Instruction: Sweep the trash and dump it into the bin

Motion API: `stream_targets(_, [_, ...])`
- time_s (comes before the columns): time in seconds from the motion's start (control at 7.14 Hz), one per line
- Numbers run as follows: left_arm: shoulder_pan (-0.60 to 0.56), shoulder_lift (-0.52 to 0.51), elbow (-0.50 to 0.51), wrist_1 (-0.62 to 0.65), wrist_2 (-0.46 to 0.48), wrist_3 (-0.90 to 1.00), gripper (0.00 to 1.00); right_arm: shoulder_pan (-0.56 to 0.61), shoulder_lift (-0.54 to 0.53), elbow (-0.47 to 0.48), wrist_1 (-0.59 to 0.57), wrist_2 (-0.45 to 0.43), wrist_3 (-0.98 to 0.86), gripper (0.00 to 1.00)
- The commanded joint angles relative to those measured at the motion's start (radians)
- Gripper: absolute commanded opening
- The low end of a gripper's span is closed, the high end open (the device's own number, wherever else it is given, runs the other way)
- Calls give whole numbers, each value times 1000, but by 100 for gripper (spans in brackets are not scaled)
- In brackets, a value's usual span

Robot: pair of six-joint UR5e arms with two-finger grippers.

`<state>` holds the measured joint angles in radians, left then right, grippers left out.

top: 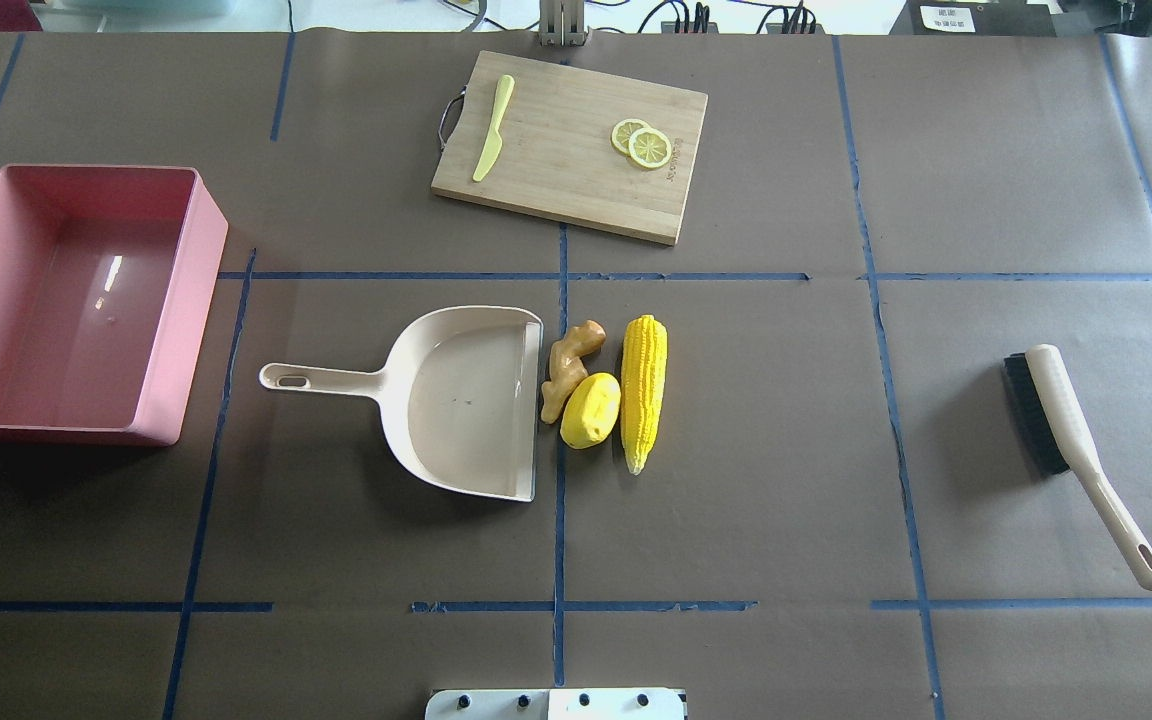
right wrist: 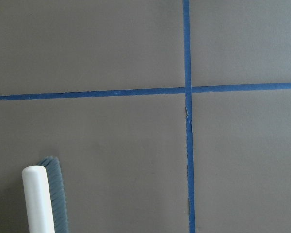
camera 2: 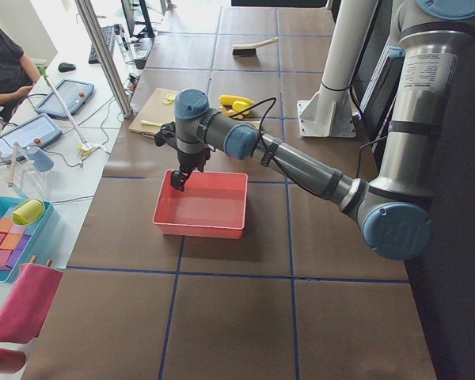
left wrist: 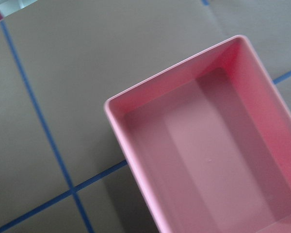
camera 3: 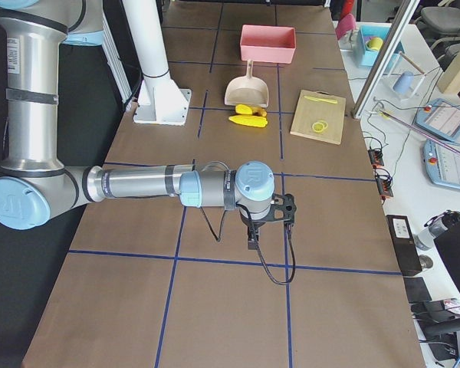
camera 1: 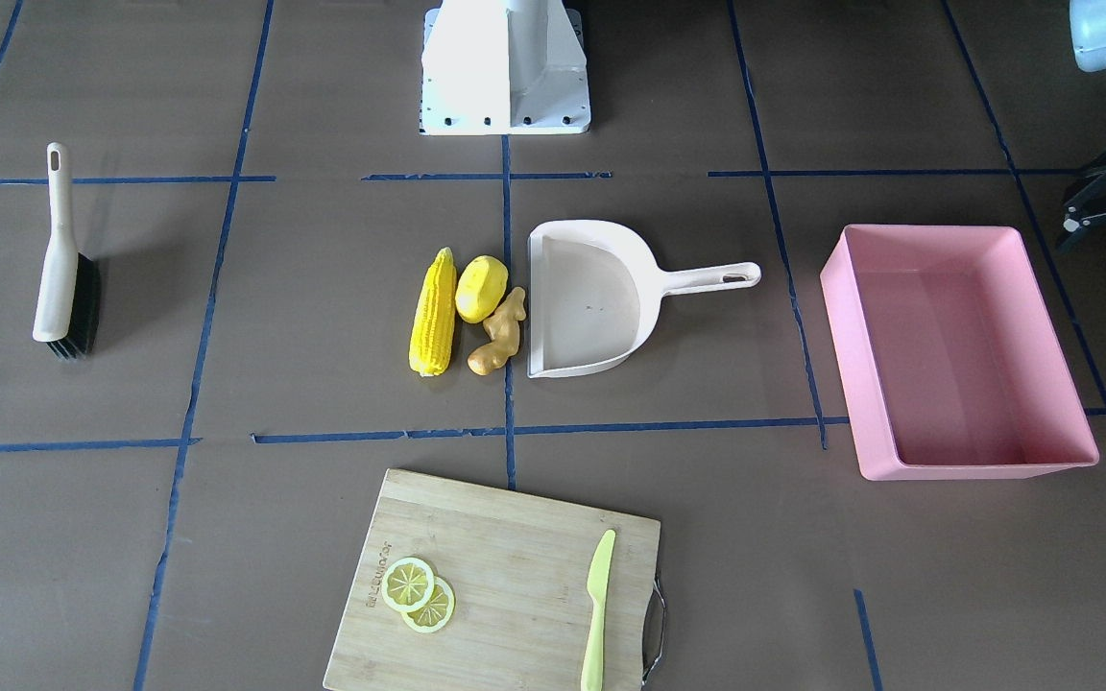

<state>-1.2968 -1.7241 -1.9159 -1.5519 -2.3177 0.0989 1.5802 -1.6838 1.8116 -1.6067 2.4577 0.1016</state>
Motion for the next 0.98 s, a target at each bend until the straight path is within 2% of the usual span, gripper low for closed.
stream_targets(0.0, [80,-47,6,1,-2,1,100,-87,-46,130,2,-11,180,99])
stream_targets(0.14, [83,-55,8,1,-2,1,100,-159,-75,202,1,-57,231,96])
stream_targets(0.28, [94,-64,8,1,-2,1,100,-216,-129,236,80,-72,360,96])
stream_targets(0.42, [99,-74,5,1,-2,1,100,-283,-214,235,301,-100,510,97])
stream_targets(0.56, [112,-74,5,-8,-2,-1,100,-399,-250,233,430,-150,674,99])
stream_targets(0.7, [126,-75,9,-11,-2,4,100,-499,-261,233,465,-204,713,100])
stream_targets(0.84, [131,-78,8,-10,20,4,100,-544,-264,233,465,-209,721,100])
